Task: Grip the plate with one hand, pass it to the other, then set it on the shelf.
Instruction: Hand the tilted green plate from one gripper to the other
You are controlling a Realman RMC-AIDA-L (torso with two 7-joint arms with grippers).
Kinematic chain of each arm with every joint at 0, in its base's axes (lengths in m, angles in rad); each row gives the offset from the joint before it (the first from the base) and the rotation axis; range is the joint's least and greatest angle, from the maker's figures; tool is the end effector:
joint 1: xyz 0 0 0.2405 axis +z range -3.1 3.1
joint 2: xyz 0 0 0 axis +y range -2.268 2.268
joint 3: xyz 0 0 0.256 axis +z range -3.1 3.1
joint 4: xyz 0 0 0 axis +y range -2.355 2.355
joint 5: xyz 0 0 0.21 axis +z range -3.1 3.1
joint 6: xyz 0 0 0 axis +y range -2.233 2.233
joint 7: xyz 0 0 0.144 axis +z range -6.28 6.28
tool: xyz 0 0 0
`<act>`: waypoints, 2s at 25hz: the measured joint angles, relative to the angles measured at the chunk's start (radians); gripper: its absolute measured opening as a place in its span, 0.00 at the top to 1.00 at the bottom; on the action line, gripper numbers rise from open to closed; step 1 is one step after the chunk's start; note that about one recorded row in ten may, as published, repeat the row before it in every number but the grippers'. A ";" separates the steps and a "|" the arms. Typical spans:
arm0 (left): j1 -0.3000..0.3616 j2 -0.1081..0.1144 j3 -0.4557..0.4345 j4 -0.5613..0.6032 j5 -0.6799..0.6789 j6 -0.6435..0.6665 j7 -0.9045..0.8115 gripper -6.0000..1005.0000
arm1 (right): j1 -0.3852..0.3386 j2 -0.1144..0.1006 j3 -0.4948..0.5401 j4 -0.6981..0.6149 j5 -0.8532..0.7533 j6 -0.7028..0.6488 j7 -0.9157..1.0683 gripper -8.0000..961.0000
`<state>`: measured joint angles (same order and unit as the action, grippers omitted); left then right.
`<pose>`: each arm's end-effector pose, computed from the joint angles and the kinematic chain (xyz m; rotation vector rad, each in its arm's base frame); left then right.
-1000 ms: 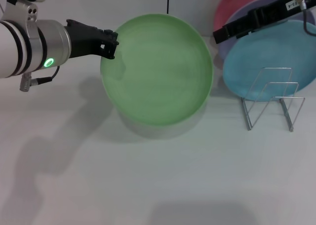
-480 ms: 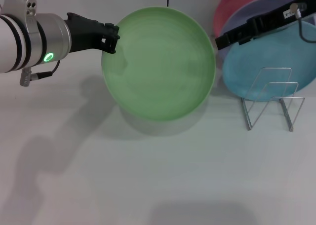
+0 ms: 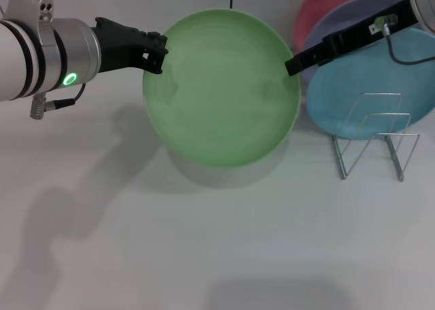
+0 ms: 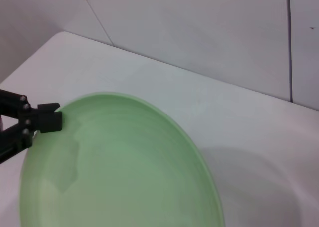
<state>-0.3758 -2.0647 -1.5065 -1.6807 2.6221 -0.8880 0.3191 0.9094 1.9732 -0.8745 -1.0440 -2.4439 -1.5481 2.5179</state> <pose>-0.1163 0.3743 0.0228 -2.2184 -0.6217 -0.2065 0.1371 0.4338 0.0717 -2.5255 1.1528 0.0725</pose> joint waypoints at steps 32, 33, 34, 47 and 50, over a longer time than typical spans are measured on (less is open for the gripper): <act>-0.008 -0.001 0.004 -0.002 -0.011 0.005 0.000 0.96 | 0.014 0.020 -0.010 0.038 0.004 0.098 -0.057 0.54; -0.008 -0.001 0.005 -0.002 -0.011 0.005 0.000 0.96 | 0.014 0.020 -0.010 0.038 0.003 0.100 -0.057 0.57; -0.008 -0.002 0.004 -0.002 -0.012 0.005 0.000 0.96 | 0.015 0.020 -0.010 0.038 0.002 0.103 -0.057 0.59; -0.012 -0.001 0.005 0.001 -0.025 0.009 0.003 0.96 | 0.024 0.022 -0.010 0.066 0.008 0.119 -0.085 0.75; -0.013 0.000 0.005 0.003 -0.026 0.009 0.003 0.96 | 0.026 0.022 -0.010 0.068 0.008 0.119 -0.088 0.76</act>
<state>-0.3884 -2.0652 -1.5016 -1.6779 2.5957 -0.8788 0.3224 0.9353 1.9954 -0.8850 -0.9756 -2.4356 -1.4292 2.4304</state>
